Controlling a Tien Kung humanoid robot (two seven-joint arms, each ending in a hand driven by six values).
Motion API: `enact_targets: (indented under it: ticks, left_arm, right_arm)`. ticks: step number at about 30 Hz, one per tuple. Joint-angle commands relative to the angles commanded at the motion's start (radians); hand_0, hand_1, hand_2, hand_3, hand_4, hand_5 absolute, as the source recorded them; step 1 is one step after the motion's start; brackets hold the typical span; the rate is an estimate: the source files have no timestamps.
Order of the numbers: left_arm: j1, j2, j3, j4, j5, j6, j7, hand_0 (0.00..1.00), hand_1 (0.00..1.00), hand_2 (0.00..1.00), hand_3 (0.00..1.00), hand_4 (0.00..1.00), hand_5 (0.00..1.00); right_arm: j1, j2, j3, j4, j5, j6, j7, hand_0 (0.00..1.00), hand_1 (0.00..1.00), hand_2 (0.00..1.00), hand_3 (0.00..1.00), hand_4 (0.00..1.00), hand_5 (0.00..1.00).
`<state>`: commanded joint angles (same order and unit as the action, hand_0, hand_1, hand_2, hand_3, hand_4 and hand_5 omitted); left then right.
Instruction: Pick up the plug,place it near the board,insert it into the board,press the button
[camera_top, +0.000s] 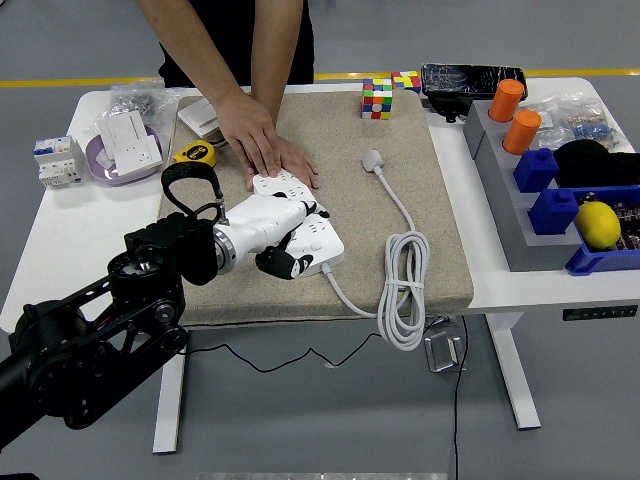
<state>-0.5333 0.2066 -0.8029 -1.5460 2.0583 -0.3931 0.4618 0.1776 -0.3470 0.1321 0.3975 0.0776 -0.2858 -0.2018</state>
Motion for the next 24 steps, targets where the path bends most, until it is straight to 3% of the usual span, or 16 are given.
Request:
enact_targets:
  ticks: [6,7,14,24]
  left_arm:
    - [-0.017,-0.016,0.037,0.087,0.021,0.008,-0.021,0.139,0.044,0.162,0.971,0.485,0.157]
    - [-0.020,-0.018,0.040,0.099,0.023,0.009,-0.024,0.134,0.043,0.162,0.972,0.483,0.109]
    - [-0.034,-0.029,0.063,0.163,0.035,0.014,-0.045,0.131,0.043,0.162,0.971,0.486,0.110]
    - [-0.038,-0.036,0.083,0.202,0.034,0.027,-0.058,0.131,0.042,0.162,0.968,0.490,0.097]
  right_arm:
    - [-0.001,-0.001,-0.005,0.000,0.002,-0.001,0.000,0.850,0.767,0.735,0.766,0.998,0.998]
    - [-0.001,-0.001,-0.005,0.000,0.002,-0.001,0.000,0.850,0.766,0.735,0.765,0.998,0.998]
    - [0.001,-0.002,-0.007,0.000,0.002,-0.001,0.000,0.850,0.766,0.735,0.765,0.998,0.998]
    - [0.002,-0.002,-0.007,0.000,0.002,-0.001,0.000,0.850,0.766,0.734,0.765,0.998,0.998]
